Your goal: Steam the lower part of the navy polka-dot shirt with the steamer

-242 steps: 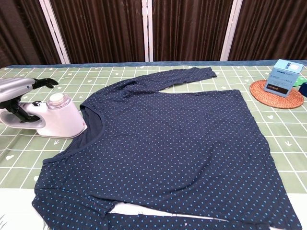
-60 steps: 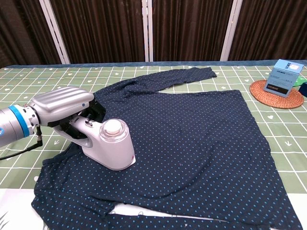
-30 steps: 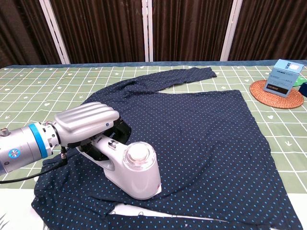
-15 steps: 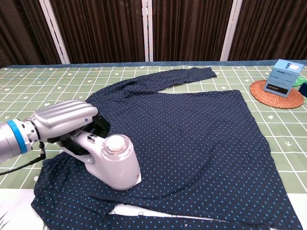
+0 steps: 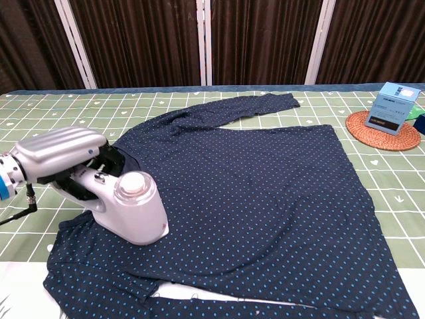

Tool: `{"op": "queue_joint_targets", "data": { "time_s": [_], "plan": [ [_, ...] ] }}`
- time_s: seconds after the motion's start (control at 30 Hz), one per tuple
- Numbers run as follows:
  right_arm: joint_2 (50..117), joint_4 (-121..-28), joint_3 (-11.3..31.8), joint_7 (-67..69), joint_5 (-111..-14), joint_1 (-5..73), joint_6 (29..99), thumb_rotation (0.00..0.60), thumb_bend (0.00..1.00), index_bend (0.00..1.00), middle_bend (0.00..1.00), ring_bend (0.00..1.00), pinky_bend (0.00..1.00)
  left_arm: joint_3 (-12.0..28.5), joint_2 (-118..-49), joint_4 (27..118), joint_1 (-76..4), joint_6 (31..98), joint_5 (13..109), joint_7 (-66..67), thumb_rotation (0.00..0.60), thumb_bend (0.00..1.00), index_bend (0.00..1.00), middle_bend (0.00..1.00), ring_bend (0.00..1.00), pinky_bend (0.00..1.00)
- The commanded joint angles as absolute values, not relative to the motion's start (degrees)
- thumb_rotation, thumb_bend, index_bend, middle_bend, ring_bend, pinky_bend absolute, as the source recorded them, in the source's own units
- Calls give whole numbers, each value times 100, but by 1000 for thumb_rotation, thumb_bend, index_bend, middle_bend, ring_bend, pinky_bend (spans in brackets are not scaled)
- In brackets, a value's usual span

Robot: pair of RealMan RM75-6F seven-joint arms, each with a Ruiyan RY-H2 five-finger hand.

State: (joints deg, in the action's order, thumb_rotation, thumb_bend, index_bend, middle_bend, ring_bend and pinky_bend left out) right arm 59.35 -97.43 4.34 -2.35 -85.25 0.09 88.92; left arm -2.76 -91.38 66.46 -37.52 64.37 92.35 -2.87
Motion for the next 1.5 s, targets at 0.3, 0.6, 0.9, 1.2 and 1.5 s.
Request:
{"op": "queue_joint_targets", "data": {
  "time_s": [0.3,0.6,0.9,1.2,1.5],
  "plan": [
    [5937,-9748,428,-243,-8540,9,8893,600,0,0,0,0,0,265,-8935,6073,-3615,6387,8513,-666,600,568,935,859,777,1000],
    [5964,-9755,426,-312,-8527,31,8852,600,0,0,0,0,0,385,-9123,5224,-3499,5996,8101,-1118,600,568,935,859,777,1000],
    [5986,-9768,424,-371,-8512,50,8816,600,0,0,0,0,0,402,-9204,4929,-3443,5889,8033,-1226,600,12,332,337,381,588],
    [5968,-9791,404,-341,-8576,44,8844,600,0,0,0,0,0,281,-8431,5998,-3268,5783,8002,-898,600,0,0,0,0,68],
    [5893,-9853,349,-212,-8759,-11,8974,600,0,0,0,0,0,134,-7562,7257,-2553,6982,8268,-771,600,0,0,0,0,22]
  ]
}}
